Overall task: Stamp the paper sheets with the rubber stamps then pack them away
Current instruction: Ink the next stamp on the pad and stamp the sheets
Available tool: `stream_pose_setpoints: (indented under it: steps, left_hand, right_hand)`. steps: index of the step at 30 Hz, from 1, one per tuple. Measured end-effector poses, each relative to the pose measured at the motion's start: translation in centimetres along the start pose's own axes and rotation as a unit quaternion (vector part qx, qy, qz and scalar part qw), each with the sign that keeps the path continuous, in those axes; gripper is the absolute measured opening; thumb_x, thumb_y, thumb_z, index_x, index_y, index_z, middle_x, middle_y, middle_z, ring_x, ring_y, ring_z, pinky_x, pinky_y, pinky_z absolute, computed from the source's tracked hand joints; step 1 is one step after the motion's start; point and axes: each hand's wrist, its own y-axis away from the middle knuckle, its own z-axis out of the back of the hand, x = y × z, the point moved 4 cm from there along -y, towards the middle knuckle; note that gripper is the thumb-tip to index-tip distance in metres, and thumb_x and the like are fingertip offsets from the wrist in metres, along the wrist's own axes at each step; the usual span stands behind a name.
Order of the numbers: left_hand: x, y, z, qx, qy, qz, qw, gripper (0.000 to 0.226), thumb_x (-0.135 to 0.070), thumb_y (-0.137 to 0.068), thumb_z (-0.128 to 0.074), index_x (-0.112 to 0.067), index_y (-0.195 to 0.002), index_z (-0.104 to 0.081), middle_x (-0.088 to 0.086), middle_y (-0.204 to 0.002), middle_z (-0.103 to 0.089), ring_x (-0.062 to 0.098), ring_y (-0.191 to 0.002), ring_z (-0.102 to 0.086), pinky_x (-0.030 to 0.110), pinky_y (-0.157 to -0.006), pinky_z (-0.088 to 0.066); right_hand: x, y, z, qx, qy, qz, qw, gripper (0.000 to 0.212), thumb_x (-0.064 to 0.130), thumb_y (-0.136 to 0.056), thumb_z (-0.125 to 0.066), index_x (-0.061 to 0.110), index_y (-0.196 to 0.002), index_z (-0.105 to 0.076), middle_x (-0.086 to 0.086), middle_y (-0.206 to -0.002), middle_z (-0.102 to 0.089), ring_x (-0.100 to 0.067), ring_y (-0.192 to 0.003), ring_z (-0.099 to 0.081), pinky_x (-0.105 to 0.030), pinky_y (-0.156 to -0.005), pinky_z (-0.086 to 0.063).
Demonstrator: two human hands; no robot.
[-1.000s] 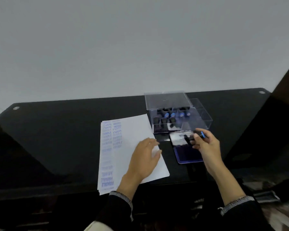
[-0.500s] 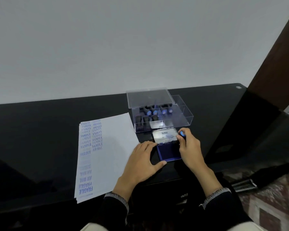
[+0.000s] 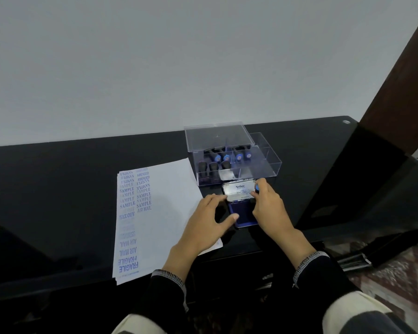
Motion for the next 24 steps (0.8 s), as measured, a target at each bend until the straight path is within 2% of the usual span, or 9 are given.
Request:
stream_pose_setpoints:
  steps: [4,7,10,13,16,18,20,22,24]
  left_hand:
    - [0.3,-0.1,2.8,-0.072,0.059,0.009,0.996,0.029,-0.028,-0.095,-0.057,-0.022,-0.124,-0.058,-0.013,-0.122,-0.056,0.0,-0.115,-0.049,0.006,-0.096,-0.034]
    - [2.2,0.0,5.2,-0.125,0.045,0.015,0.991,0.022,-0.018,-0.096,-0.056,-0.019,-0.117,-0.062,-0.008,-0.119,-0.06,0.005,-0.114,-0.052,0.02,-0.101,-0.038]
    - [4.7,0.6,7.5,-0.156,0.021,0.067,0.985,0.022,-0.018,-0.098,-0.052,-0.019,-0.118,-0.061,-0.007,-0.122,-0.059,0.005,-0.113,-0.05,0.02,-0.098,-0.034]
    - [7.0,1.5,9.7,-0.184,0.002,0.111,0.977,0.022,-0.018,-0.098,-0.051,-0.021,-0.118,-0.061,-0.006,-0.124,-0.059,0.01,-0.116,-0.05,0.025,-0.099,-0.036]
    - [8.6,2.6,11.6,-0.201,-0.024,0.149,0.968,0.023,-0.018,-0.098,-0.049,-0.021,-0.118,-0.06,-0.005,-0.126,-0.058,0.016,-0.117,-0.052,0.04,-0.1,-0.044]
    - [9.3,3.2,12.7,-0.208,-0.064,0.17,0.961,0.025,-0.02,-0.098,-0.049,-0.021,-0.12,-0.061,-0.004,-0.127,-0.058,0.018,-0.116,-0.052,0.044,-0.098,-0.046]
    - [10.0,3.6,13.5,-0.21,-0.114,0.183,0.954,0.028,-0.019,-0.097,-0.05,-0.018,-0.123,-0.06,-0.001,-0.131,-0.056,0.02,-0.123,-0.047,0.046,-0.107,-0.037]
    - [10.9,4.0,14.1,-0.207,-0.153,0.187,0.948,0.033,-0.019,-0.097,-0.049,-0.013,-0.129,-0.057,0.003,-0.139,-0.051,0.022,-0.137,-0.035,0.047,-0.118,-0.019]
    - [11.9,4.6,14.4,-0.201,-0.172,0.199,0.944,0.04,-0.02,-0.098,-0.048,-0.01,-0.136,-0.051,0.004,-0.146,-0.044,0.022,-0.145,-0.022,0.044,-0.119,-0.007]
  right_hand:
    - [-0.3,-0.1,0.2,0.01,-0.033,-0.027,0.999,0.026,-0.012,-0.086,-0.046,0.011,-0.095,-0.037,-0.006,-0.097,-0.054,-0.02,-0.113,-0.06,-0.037,-0.064,-0.054]
    - [0.1,0.2,0.2,0.007,-0.023,-0.017,1.0,0.029,-0.016,-0.083,-0.045,0.01,-0.091,-0.037,-0.003,-0.096,-0.052,-0.022,-0.111,-0.06,-0.033,-0.065,-0.053]
    - [0.0,0.1,-0.1,0.001,-0.023,-0.024,0.999,0.031,-0.017,-0.082,-0.045,0.012,-0.089,-0.035,-0.002,-0.094,-0.051,-0.022,-0.11,-0.06,-0.022,-0.058,-0.046]
    - [-0.3,0.1,-0.2,0.002,-0.05,-0.059,0.997,0.031,-0.016,-0.083,-0.043,0.013,-0.092,-0.035,-0.003,-0.097,-0.053,-0.021,-0.115,-0.059,-0.029,-0.061,-0.048]
    - [-0.1,0.3,-0.3,-0.004,-0.045,-0.046,0.998,0.03,-0.015,-0.085,-0.044,0.013,-0.091,-0.035,-0.004,-0.098,-0.054,-0.021,-0.114,-0.059,-0.017,-0.055,-0.041]
    - [0.0,0.4,-0.4,-0.011,-0.038,-0.042,0.998,0.03,-0.014,-0.086,-0.045,0.014,-0.089,-0.035,-0.004,-0.097,-0.054,-0.021,-0.113,-0.06,-0.015,-0.051,-0.036]
    - [-0.1,0.4,-0.4,-0.019,-0.044,-0.057,0.997,0.03,-0.014,-0.086,-0.044,0.014,-0.089,-0.033,-0.005,-0.097,-0.054,-0.022,-0.112,-0.061,-0.016,-0.048,-0.036]
    - [0.0,0.3,-0.2,-0.022,-0.056,-0.068,0.996,0.03,-0.015,-0.086,-0.041,0.013,-0.09,-0.033,-0.006,-0.097,-0.055,-0.023,-0.108,-0.062,-0.014,-0.046,-0.039]
    - [0.0,0.3,-0.2,-0.021,-0.056,-0.067,0.996,0.029,-0.015,-0.085,-0.042,0.012,-0.09,-0.034,-0.006,-0.097,-0.055,-0.022,-0.107,-0.062,-0.014,-0.047,-0.041]
